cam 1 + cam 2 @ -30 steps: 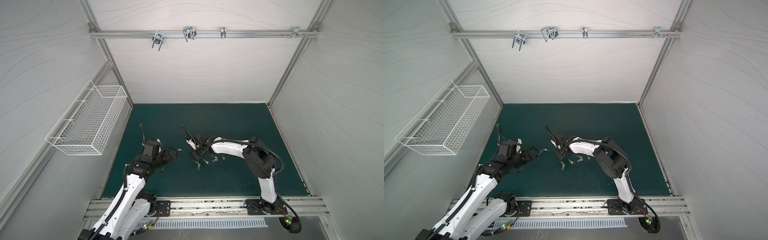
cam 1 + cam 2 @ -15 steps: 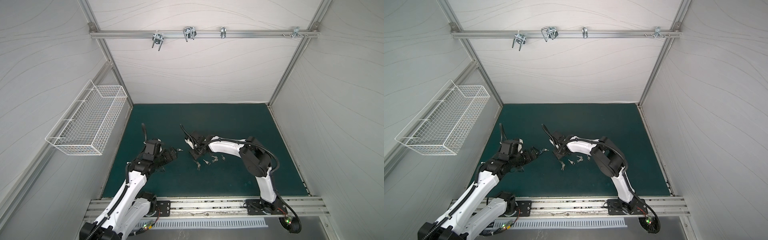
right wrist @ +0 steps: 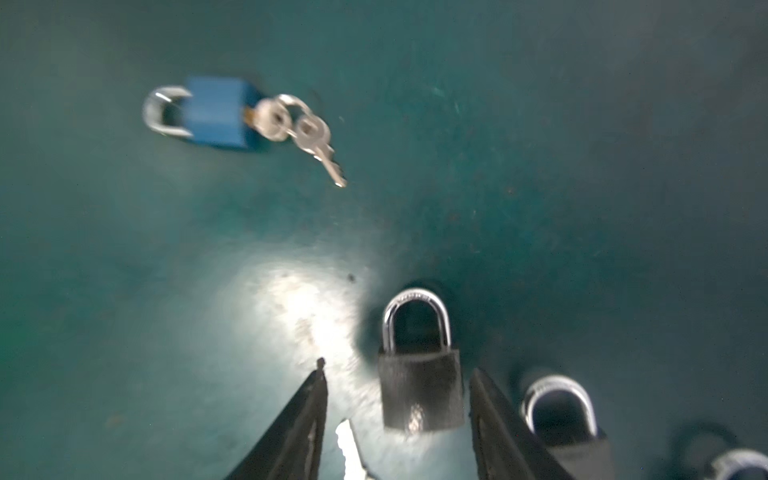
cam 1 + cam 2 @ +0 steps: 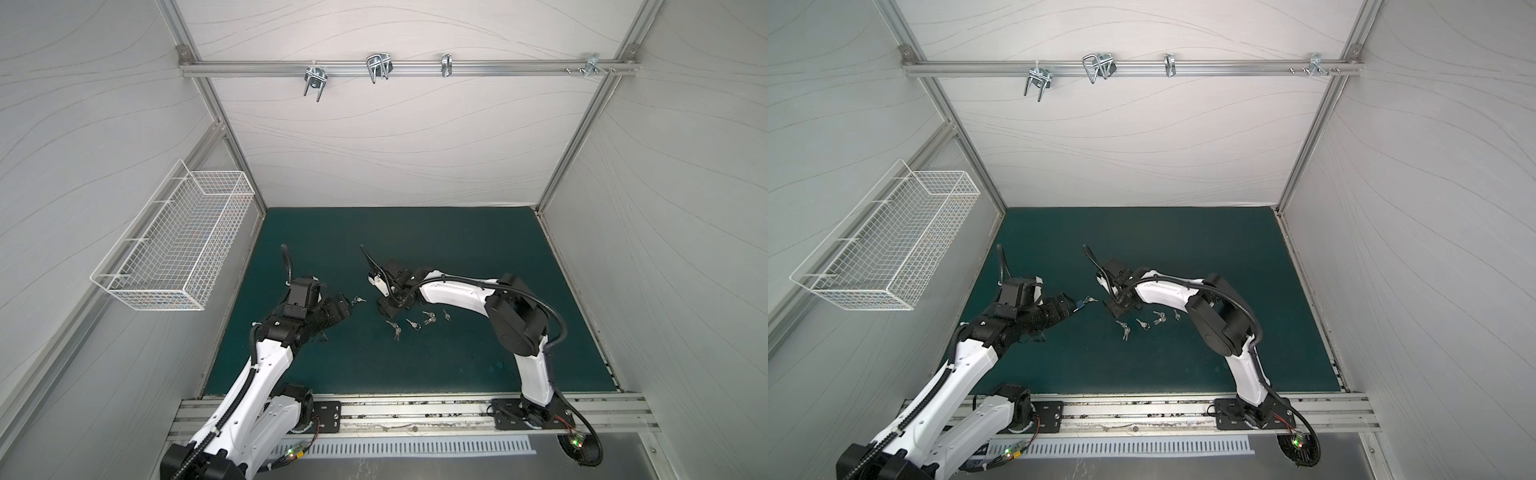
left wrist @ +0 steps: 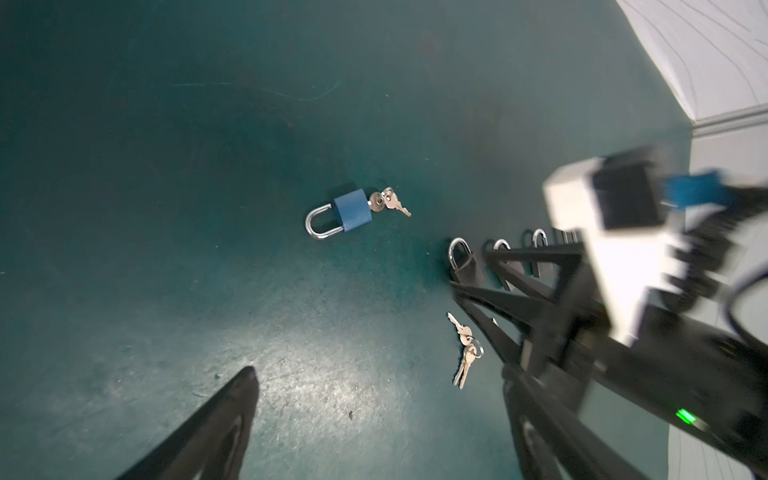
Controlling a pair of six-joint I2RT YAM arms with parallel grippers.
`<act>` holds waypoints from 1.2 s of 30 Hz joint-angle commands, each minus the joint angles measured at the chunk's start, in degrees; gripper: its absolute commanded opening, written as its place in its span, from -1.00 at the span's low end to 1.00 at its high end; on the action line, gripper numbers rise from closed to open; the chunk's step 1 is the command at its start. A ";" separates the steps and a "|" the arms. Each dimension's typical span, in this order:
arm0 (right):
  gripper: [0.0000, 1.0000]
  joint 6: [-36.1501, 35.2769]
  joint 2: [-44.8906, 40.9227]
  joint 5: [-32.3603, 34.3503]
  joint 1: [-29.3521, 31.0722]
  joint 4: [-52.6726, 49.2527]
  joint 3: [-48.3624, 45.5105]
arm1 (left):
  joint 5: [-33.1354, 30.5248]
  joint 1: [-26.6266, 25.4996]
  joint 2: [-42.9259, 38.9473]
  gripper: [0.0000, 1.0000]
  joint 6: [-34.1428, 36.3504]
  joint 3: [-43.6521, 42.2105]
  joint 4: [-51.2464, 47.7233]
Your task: Lock with the key
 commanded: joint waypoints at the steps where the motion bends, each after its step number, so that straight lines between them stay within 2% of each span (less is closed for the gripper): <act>1: 0.17 -1.94 -10.24 -4.47 -0.15 3.92 -3.60 | -2.41 0.37 4.43 0.75 3.83 4.74 -1.03; 7: 0.19 -3.77 -23.33 -7.90 -0.03 10.11 -16.21 | -1.99 0.32 14.89 0.66 6.21 7.89 1.42; 15: 0.18 -3.19 -36.37 -4.31 -0.25 8.93 -26.22 | -1.17 0.28 27.85 0.43 9.17 12.12 6.20; 20: 0.16 -1.70 -45.35 -3.10 -0.42 6.41 -30.74 | -3.14 0.02 35.05 0.37 10.24 16.32 7.94; 25: 0.10 -0.67 -54.63 -0.84 -0.68 5.88 -35.29 | -4.79 -0.33 42.06 0.18 13.08 21.20 6.91; 28: 0.09 -0.79 -57.66 0.43 -1.16 3.55 -36.06 | -3.20 -0.72 45.34 0.01 14.12 23.63 6.30; 36: 0.08 -1.02 -61.15 2.47 -1.91 1.95 -35.98 | -1.27 -1.94 50.02 0.01 15.42 26.67 3.67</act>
